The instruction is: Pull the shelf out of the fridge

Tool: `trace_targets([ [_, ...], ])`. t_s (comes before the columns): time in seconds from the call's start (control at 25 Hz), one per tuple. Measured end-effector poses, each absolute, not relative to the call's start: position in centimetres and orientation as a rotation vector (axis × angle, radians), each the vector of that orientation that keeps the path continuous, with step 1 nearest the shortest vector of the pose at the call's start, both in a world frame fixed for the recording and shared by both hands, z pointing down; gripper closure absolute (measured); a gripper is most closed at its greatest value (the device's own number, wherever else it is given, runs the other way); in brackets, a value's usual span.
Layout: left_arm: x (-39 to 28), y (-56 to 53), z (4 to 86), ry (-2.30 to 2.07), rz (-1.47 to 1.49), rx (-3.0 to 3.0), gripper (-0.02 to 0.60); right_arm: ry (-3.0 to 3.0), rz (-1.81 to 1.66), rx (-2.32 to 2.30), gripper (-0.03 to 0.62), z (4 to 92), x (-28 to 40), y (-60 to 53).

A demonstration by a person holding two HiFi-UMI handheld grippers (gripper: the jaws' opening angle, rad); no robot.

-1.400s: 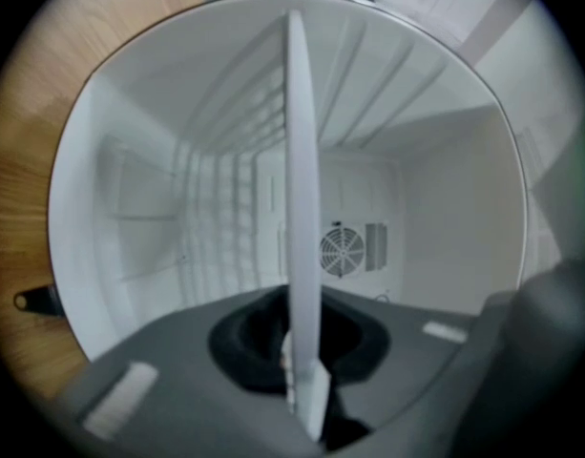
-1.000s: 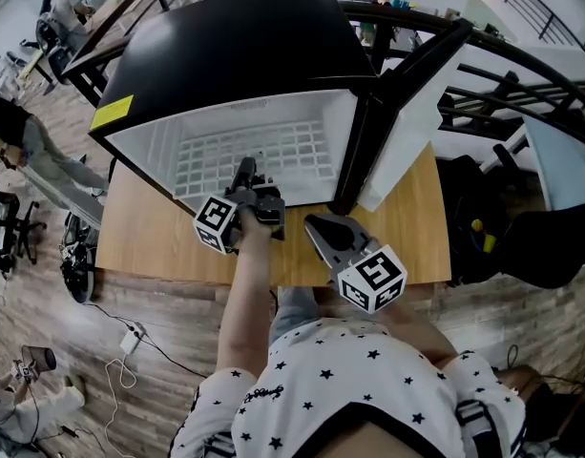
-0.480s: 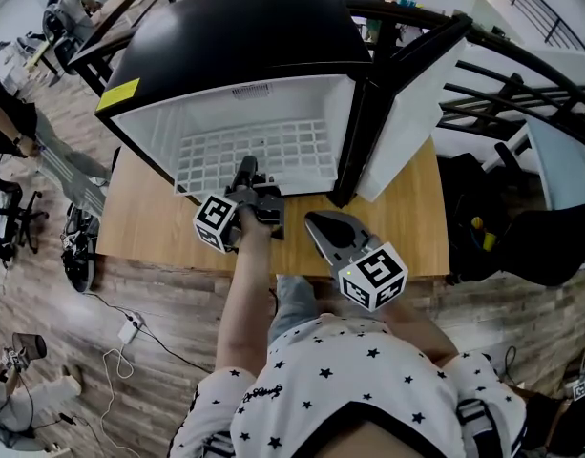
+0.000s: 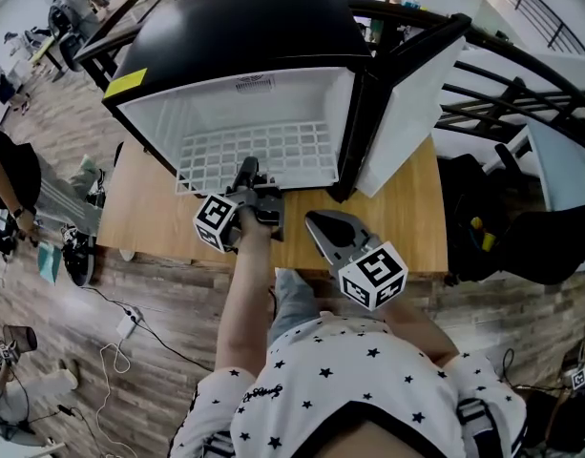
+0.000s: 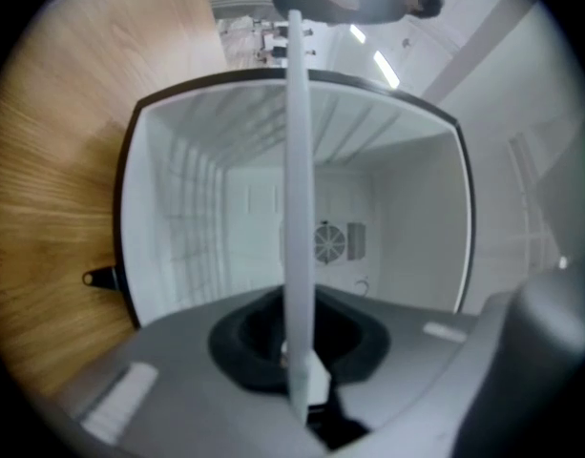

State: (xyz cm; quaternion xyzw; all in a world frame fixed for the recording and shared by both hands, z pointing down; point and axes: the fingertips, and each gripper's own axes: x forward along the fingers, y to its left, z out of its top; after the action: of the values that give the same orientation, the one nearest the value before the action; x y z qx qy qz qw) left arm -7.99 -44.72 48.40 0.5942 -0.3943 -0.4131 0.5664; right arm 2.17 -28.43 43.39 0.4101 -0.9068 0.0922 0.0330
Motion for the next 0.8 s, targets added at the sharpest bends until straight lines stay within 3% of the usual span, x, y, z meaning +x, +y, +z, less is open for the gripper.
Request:
trace_targets([
  [0.8, -8.7, -40.0, 48.6, -0.918, -0.987, 1.377, 0.552, -2.81, 0.272, 1.227, 0.571, 43.3, 1.8, -24.2],
])
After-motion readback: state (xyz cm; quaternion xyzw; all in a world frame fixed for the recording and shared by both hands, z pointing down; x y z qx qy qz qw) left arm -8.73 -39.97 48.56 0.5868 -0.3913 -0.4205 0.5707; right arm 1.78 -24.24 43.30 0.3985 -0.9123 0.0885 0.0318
